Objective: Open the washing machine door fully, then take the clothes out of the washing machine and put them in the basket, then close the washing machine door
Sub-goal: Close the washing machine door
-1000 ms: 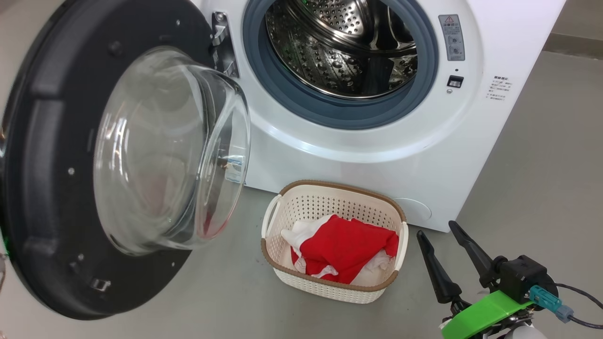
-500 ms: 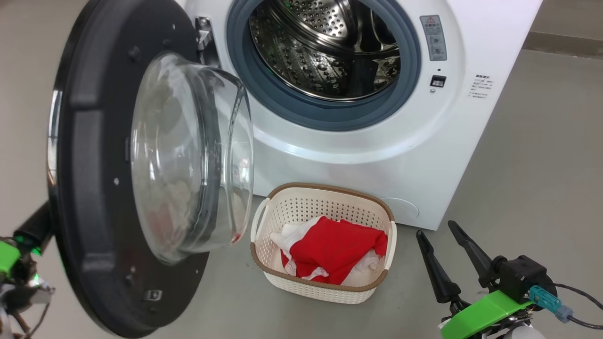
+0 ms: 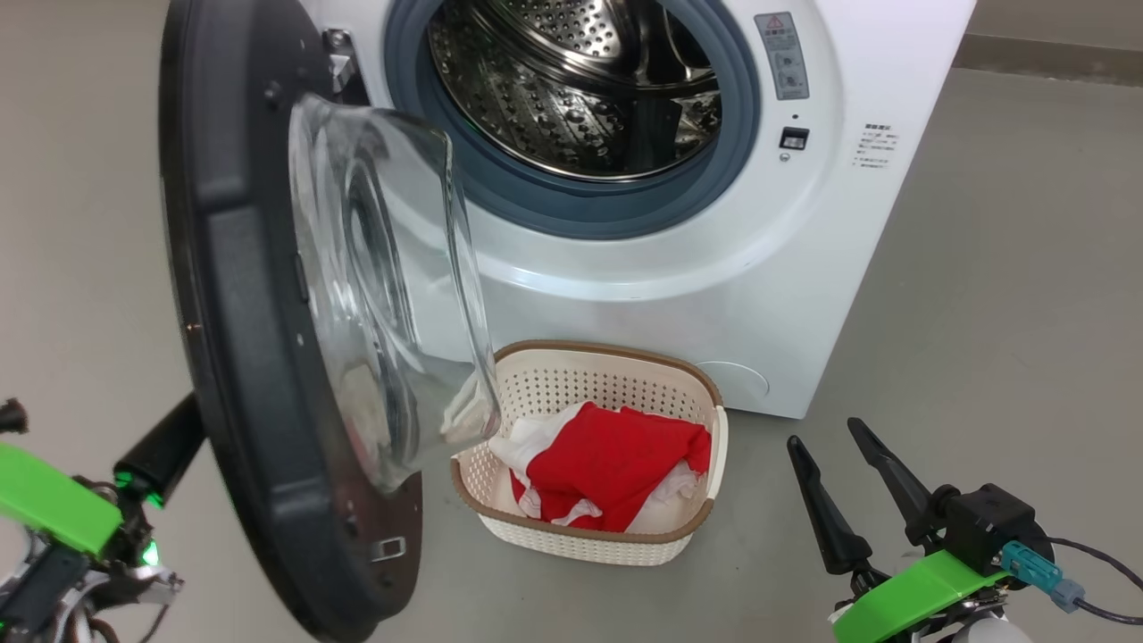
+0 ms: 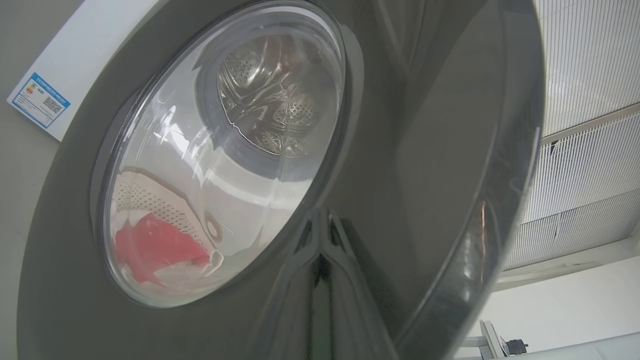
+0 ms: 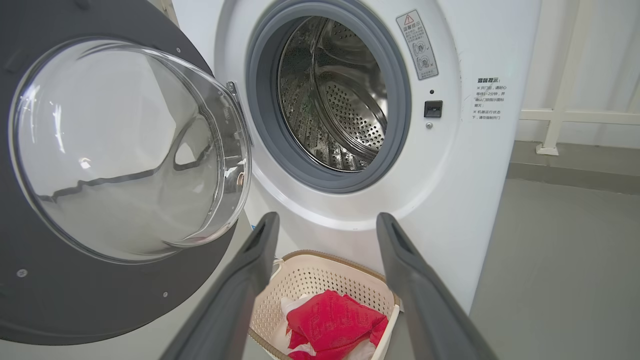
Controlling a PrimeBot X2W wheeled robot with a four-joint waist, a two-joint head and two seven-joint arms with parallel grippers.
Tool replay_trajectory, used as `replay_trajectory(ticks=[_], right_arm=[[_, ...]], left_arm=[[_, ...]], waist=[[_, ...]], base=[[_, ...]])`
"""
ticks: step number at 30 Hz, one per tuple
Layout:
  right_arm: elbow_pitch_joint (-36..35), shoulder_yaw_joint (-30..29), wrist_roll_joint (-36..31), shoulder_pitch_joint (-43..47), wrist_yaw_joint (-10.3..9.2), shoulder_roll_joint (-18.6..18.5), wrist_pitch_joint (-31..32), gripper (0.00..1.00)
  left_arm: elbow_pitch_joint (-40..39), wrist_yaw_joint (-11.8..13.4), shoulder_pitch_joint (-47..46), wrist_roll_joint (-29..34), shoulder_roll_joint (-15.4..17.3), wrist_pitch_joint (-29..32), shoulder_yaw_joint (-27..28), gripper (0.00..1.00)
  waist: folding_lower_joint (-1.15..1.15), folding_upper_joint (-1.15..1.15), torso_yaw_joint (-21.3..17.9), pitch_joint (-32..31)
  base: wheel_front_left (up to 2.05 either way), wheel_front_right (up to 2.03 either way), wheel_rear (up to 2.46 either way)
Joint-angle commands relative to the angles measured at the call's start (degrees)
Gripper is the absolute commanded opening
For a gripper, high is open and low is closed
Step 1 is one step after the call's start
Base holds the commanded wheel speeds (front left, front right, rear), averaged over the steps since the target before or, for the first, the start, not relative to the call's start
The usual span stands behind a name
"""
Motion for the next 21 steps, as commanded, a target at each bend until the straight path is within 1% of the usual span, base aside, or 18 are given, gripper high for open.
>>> replay_trajectory(ticks=[1,12,21], right_arm=[[-1.4,1.1,0.1,-2.5,0.02,0.1,-0.4,1.00],[-1.3,1.1,0.2,-2.5,0.02,0.3,-0.4,1.00],[-1.3,1.4,0.2,-2.3,0.02,0.4,-0.4,1.00]], left_arm=[[-2.9,0.5,0.6,-2.1,0.8,-1.0,-1.1,0.00],[-6.3,1.6,4.8,-6.4,0.8,-6.0,-6.7,0.00],[-7.1,2.2,6.4,-7.7,0.8,-7.6,-8.4,0.00]], waist=[[0.00,0.00,-0.7,0.2],[0.00,0.00,-3.1,-0.1],[0.00,0.00,-4.4,-0.3]], base=[[0.00,0.00,0.00],[0.00,0.00,0.00],[0.00,0.00,0.00]])
